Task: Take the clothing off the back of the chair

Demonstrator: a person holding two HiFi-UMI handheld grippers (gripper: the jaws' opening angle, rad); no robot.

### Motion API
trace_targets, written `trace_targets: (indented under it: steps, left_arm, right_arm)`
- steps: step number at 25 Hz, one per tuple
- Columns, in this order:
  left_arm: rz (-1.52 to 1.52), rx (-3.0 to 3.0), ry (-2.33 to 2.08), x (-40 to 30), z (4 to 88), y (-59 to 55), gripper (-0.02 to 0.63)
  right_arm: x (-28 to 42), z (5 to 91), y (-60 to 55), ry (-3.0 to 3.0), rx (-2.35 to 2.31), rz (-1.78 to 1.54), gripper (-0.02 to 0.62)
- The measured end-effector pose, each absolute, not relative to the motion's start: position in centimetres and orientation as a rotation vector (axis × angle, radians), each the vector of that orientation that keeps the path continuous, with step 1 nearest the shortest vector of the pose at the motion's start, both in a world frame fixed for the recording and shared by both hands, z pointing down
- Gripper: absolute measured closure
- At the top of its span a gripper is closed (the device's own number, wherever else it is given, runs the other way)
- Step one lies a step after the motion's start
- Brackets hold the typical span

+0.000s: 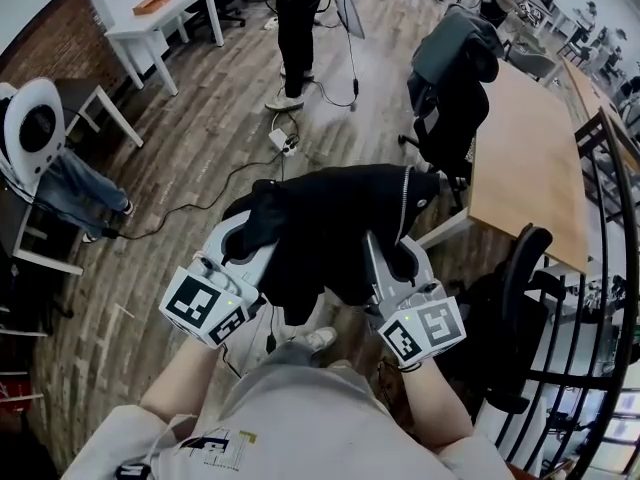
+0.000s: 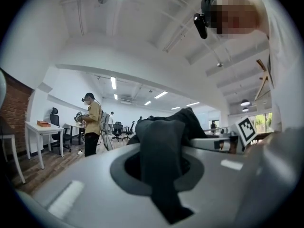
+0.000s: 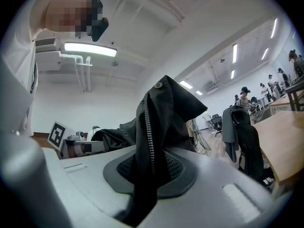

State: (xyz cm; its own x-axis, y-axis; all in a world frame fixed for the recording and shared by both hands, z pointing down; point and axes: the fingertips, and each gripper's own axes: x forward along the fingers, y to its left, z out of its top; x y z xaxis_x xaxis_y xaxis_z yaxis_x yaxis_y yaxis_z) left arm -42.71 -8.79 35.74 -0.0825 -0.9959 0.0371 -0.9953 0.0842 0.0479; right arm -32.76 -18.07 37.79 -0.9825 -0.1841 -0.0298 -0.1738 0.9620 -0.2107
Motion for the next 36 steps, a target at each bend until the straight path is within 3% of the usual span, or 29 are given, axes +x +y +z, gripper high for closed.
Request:
trace_targets:
  steps: [14, 36]
  left_arm:
    - [0.029, 2.068, -2.180, -39.4, 39.6, -10.4, 0.558]
    - [0.032, 2.122, -2.156, -36.4, 38.7, -10.4, 0.558]
  right_arm:
    - [-29.8, 41.6, -18.8, 3.138, -0.315, -0.387, 0.548]
    - [-26.5, 40.9, -18.4, 3.113, -0.374, -0.386, 0.546]
